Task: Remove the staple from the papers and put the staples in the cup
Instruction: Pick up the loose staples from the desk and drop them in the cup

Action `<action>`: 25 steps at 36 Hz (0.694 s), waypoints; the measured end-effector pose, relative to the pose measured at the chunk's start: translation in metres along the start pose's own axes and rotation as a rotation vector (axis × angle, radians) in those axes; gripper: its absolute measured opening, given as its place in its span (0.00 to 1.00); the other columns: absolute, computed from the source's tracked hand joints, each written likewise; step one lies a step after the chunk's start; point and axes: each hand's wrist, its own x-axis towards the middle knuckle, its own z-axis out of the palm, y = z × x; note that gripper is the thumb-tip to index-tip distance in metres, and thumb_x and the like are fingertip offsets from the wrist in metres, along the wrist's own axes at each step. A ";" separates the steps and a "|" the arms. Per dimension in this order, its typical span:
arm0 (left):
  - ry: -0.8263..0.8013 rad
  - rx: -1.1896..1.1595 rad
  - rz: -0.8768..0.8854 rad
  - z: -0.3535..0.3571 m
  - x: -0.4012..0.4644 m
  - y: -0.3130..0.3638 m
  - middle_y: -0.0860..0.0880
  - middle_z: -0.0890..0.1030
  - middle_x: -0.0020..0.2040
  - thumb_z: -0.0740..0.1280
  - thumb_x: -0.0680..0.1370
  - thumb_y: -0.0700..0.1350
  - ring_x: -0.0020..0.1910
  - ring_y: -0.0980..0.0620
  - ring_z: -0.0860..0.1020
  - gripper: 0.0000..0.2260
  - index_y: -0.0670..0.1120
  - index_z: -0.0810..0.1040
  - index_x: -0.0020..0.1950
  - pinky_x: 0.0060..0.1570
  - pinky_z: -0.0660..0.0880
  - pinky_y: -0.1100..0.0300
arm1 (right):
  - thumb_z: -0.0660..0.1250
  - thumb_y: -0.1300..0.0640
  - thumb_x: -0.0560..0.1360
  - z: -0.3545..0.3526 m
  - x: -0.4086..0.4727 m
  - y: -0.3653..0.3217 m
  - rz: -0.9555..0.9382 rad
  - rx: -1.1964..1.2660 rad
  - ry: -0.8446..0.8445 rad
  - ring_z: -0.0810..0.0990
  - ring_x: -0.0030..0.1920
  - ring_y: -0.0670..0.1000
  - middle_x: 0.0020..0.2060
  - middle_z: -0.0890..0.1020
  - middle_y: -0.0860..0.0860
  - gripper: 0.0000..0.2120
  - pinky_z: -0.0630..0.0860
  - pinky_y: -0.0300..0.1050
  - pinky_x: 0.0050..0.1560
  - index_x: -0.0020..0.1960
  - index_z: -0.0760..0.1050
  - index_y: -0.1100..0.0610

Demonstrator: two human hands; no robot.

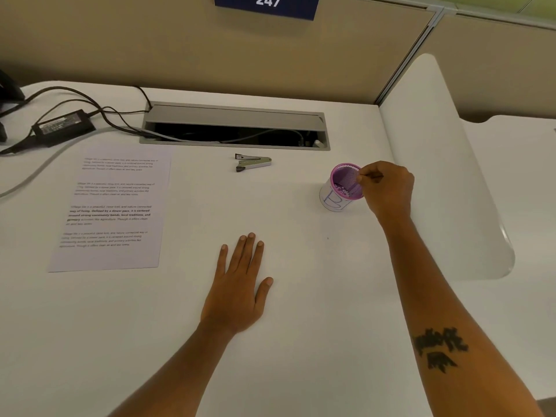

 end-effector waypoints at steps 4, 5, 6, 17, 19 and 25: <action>-0.021 0.032 -0.003 0.000 0.000 0.000 0.46 0.43 0.89 0.49 0.88 0.60 0.88 0.47 0.41 0.33 0.46 0.46 0.88 0.86 0.48 0.37 | 0.75 0.63 0.75 -0.005 -0.011 -0.002 0.033 0.112 0.042 0.83 0.39 0.46 0.42 0.87 0.50 0.04 0.76 0.26 0.42 0.48 0.87 0.57; -0.022 0.029 -0.004 0.000 0.000 0.000 0.46 0.43 0.89 0.49 0.87 0.60 0.88 0.47 0.41 0.33 0.46 0.46 0.88 0.86 0.48 0.37 | 0.75 0.62 0.75 -0.006 -0.016 -0.003 0.057 0.151 0.051 0.83 0.39 0.45 0.41 0.87 0.49 0.04 0.78 0.28 0.43 0.48 0.86 0.56; -0.021 0.026 -0.005 -0.001 0.000 0.000 0.45 0.43 0.89 0.49 0.87 0.60 0.88 0.47 0.41 0.33 0.46 0.46 0.88 0.86 0.48 0.37 | 0.75 0.62 0.74 -0.007 -0.023 -0.003 0.084 0.193 0.056 0.82 0.38 0.44 0.40 0.86 0.47 0.04 0.80 0.30 0.44 0.48 0.86 0.55; -0.022 0.027 -0.001 -0.002 0.000 0.001 0.45 0.43 0.89 0.49 0.87 0.60 0.88 0.47 0.41 0.33 0.45 0.45 0.88 0.86 0.48 0.37 | 0.75 0.63 0.75 0.038 -0.116 0.033 0.084 0.099 -0.111 0.82 0.39 0.45 0.40 0.85 0.47 0.04 0.75 0.28 0.43 0.46 0.84 0.56; -0.017 0.020 0.000 -0.002 0.000 0.001 0.45 0.44 0.89 0.50 0.87 0.60 0.88 0.46 0.42 0.33 0.45 0.47 0.88 0.86 0.48 0.37 | 0.74 0.64 0.75 0.046 -0.122 0.040 0.078 0.055 -0.147 0.81 0.41 0.47 0.41 0.85 0.48 0.03 0.77 0.35 0.46 0.47 0.84 0.57; -0.017 0.009 -0.002 -0.001 0.001 0.001 0.45 0.46 0.89 0.50 0.87 0.60 0.88 0.46 0.43 0.33 0.45 0.47 0.88 0.85 0.50 0.36 | 0.72 0.63 0.77 0.061 -0.123 0.045 0.095 -0.028 -0.184 0.79 0.42 0.48 0.43 0.84 0.49 0.02 0.72 0.38 0.45 0.46 0.82 0.57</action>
